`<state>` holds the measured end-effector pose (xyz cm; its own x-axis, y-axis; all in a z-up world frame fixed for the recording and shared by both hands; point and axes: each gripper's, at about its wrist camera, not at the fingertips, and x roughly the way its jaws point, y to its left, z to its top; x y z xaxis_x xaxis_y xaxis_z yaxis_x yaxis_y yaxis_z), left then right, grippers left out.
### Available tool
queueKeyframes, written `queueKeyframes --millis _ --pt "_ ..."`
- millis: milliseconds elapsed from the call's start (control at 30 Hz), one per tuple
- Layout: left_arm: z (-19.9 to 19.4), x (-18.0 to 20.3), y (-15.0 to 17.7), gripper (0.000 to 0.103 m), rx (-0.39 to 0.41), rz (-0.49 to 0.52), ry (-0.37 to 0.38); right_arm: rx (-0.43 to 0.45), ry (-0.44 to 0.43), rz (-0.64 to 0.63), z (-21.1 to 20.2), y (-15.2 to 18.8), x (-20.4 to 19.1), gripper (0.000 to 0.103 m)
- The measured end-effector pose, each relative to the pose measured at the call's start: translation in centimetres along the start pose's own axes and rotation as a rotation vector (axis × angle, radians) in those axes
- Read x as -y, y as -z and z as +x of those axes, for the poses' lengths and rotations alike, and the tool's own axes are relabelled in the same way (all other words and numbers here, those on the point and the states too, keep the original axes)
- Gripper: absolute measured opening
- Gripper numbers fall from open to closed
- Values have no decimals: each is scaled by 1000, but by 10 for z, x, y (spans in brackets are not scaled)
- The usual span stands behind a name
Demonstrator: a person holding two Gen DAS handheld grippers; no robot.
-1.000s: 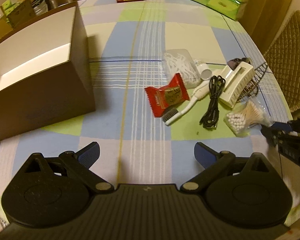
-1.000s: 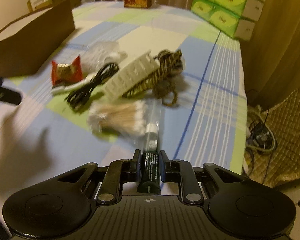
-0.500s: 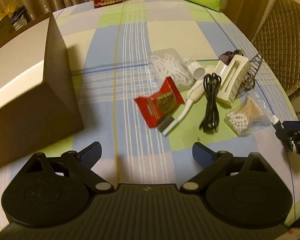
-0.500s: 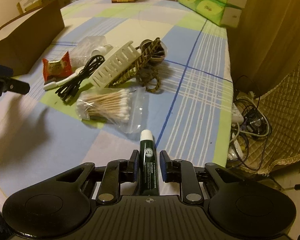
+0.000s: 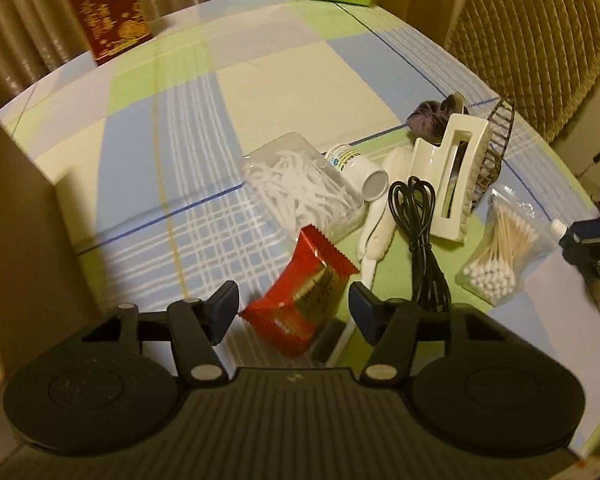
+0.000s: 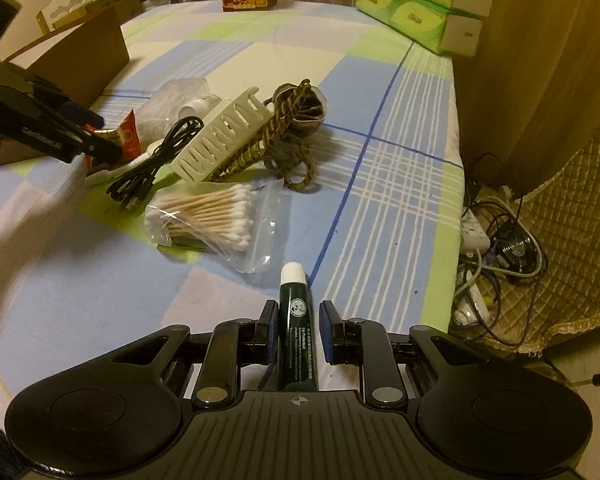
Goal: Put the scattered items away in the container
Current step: 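Grasp the green tube with the right tool while the left tool grasps the red candy packet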
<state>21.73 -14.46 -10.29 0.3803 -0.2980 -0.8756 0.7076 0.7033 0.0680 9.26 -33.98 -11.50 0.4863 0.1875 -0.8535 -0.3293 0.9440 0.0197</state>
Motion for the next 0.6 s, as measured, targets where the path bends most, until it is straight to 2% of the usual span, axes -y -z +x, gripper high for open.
queueKeyframes --millis 133,200,400,600 --pt "8 3 -1 43 -21 51 5 2 -5 -12 1 -1 0 18" --pt "8 1 1 28 -20 51 22 4 -5 -24 1 -1 -1 18" --pt "2 5 5 24 -9 70 9 -5 -5 -63 2 -3 -4 18" --pt "-16 4 7 22 11 27 -23 -15 -5 -86 3 -4 -7 14"
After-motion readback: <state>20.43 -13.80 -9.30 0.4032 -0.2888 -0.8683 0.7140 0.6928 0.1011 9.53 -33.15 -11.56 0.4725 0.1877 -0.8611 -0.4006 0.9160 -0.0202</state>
